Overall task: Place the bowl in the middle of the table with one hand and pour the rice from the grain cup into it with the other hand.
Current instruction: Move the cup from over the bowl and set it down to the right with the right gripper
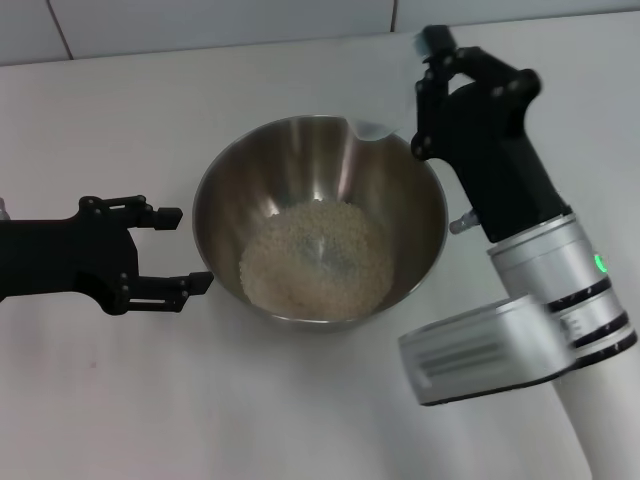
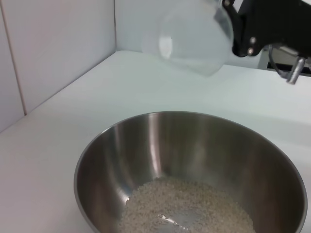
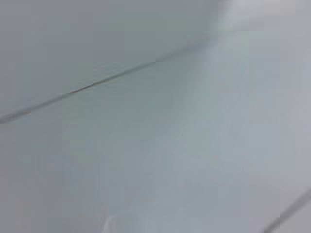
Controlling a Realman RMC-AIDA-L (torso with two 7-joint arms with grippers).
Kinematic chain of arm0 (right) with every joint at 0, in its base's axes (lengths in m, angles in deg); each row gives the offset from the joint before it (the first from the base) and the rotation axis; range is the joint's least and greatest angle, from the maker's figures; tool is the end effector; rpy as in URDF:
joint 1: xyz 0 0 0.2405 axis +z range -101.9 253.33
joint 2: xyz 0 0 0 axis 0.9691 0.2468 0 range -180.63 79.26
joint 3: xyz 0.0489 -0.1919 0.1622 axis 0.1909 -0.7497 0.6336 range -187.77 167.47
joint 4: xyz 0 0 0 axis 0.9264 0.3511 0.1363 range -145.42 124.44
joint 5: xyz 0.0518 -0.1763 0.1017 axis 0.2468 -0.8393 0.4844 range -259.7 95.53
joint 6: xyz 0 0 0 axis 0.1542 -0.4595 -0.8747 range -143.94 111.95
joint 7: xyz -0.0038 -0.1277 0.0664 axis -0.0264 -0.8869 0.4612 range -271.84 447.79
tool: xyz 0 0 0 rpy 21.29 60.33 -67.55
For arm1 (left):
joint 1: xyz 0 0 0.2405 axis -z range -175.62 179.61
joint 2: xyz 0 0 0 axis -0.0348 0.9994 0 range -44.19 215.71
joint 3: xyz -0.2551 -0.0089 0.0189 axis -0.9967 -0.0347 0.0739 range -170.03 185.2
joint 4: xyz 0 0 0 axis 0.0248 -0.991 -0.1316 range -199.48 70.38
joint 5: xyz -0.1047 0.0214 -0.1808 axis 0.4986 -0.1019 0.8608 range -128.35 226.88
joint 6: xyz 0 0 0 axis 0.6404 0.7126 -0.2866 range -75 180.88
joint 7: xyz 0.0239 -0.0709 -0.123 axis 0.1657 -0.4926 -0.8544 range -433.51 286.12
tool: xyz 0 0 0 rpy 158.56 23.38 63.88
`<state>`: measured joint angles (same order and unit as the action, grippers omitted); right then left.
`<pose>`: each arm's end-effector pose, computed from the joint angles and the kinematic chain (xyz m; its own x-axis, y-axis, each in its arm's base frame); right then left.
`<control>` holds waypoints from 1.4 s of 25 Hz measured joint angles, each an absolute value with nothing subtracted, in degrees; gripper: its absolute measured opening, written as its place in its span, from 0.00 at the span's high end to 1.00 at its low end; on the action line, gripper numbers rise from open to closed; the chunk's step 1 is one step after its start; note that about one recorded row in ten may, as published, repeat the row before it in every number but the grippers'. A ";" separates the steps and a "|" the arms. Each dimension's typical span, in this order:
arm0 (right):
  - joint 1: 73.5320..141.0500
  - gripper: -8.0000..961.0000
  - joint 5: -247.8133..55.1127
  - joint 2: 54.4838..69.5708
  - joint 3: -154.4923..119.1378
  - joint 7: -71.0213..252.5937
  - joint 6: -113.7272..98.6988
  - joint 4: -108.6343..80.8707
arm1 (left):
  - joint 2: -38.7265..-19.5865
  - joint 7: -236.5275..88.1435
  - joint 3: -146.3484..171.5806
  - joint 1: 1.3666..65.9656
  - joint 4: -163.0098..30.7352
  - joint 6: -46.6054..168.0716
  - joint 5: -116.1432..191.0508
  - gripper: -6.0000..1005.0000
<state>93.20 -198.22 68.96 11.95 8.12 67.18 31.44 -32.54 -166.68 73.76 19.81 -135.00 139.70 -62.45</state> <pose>0.1952 0.2645 -0.0669 0.8618 0.4585 0.2170 0.1592 0.1616 -0.9739 -0.2278 0.3103 0.0200 0.9511 0.1956 0.2393 0.2490 -0.9436 -0.2183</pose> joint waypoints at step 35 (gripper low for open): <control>99.74 0.98 -196.57 68.77 19.23 86.95 43.72 2.17 | -32.72 -166.68 73.85 20.08 -134.93 139.44 -62.35 0.17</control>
<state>99.74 -196.57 68.77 19.23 86.95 43.72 2.17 -32.72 -166.68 73.85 20.08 -134.93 139.44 -62.35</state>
